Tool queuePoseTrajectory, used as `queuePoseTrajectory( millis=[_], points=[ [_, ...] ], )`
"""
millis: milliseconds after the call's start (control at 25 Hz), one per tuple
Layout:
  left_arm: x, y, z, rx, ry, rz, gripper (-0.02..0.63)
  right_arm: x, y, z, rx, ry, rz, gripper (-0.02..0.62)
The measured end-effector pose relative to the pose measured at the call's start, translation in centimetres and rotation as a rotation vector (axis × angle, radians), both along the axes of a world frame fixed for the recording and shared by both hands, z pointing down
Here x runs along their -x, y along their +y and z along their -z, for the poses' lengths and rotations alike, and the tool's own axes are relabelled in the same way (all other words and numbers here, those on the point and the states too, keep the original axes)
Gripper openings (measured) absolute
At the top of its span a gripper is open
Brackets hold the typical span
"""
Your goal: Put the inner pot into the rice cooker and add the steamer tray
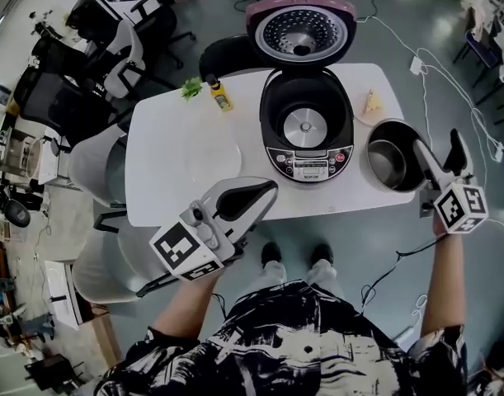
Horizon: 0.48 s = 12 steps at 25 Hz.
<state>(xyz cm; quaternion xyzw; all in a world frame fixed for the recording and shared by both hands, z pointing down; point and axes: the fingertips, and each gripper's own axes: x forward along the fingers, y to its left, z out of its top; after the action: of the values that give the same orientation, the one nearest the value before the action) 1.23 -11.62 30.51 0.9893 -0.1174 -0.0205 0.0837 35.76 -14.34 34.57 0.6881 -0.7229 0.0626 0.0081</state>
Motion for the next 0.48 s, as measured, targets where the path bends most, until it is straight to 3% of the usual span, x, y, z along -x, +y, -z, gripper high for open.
queuePoseTrajectory(
  millis=[240, 480],
  points=[
    [0.3, -1.0, -0.4, 0.015, -0.007, -0.003, 0.005, -6.2, -0.4, -6.0, 0.118, -0.012, -0.122, 0.508],
    [-0.4, -1.4, -0.5, 0.016, -0.014, -0.009, 0.005, -11.2, -0.2, -15.3, 0.346, -0.072, -0.197, 0.508]
  ],
)
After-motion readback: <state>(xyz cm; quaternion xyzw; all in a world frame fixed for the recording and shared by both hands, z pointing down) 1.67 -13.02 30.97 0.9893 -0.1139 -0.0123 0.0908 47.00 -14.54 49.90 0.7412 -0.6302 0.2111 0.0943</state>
